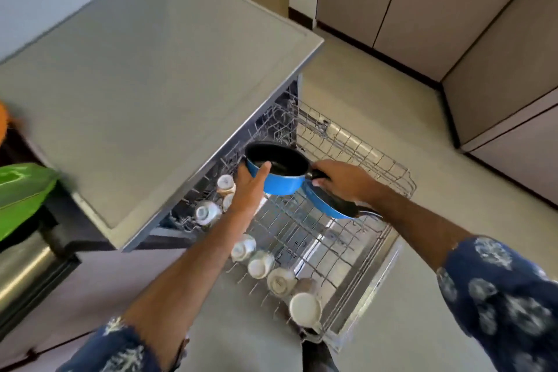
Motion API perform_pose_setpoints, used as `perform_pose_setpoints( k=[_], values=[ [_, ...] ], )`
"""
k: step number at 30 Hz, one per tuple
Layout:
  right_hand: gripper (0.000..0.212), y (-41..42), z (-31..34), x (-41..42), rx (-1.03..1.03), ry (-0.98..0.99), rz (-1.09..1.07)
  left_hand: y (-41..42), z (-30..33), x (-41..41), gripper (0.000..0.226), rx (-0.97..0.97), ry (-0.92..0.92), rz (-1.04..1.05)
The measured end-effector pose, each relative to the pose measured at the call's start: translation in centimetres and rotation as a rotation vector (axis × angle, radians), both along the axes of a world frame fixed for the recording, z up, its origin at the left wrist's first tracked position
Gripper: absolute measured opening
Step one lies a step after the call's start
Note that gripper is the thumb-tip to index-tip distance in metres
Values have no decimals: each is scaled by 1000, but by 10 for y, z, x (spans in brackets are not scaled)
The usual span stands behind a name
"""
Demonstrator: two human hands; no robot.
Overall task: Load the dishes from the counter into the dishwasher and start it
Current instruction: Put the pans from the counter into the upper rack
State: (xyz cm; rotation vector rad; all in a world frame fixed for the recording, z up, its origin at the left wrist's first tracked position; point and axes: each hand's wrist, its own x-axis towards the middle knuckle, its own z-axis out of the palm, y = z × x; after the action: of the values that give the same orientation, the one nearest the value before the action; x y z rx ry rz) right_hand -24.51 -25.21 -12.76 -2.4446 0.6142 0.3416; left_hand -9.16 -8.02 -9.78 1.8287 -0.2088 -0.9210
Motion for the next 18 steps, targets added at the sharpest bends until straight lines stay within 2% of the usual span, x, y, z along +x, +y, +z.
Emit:
perform_pose_setpoints(
  k=[7,12,18],
  values=[
    [25,-30,-90,53,-1,-12,-42,-46,-73,44,68,263,-183,-75],
    [31,-41,-136,76,28,-24,-115,-61,-101,56,70,257,-285,-66],
    [33,-56,-155,106,68,-13,-154,-69,-116,57,78,211,-343,-20]
  ],
)
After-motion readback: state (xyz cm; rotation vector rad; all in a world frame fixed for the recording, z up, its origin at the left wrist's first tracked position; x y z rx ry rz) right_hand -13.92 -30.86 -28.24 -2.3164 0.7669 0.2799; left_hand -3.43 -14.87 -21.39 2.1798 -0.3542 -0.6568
